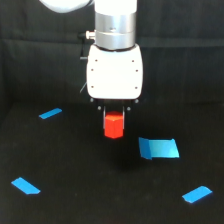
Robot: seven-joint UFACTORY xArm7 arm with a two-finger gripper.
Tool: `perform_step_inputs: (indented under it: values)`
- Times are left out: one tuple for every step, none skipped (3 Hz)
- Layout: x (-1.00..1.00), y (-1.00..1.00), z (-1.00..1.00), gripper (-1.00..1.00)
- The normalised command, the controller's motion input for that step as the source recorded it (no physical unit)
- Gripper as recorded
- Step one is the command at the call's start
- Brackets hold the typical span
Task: Pick up the red object from the table
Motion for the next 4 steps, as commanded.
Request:
perform_step_inputs:
  values:
    - [-0.04, 0.11, 0.52, -0.95]
    - [-0.04, -0.02, 0.19, -0.98]
    - [-0.12, 0.03, 0.13, -0.96]
    - [-0.07, 0.08, 0.24, -0.92]
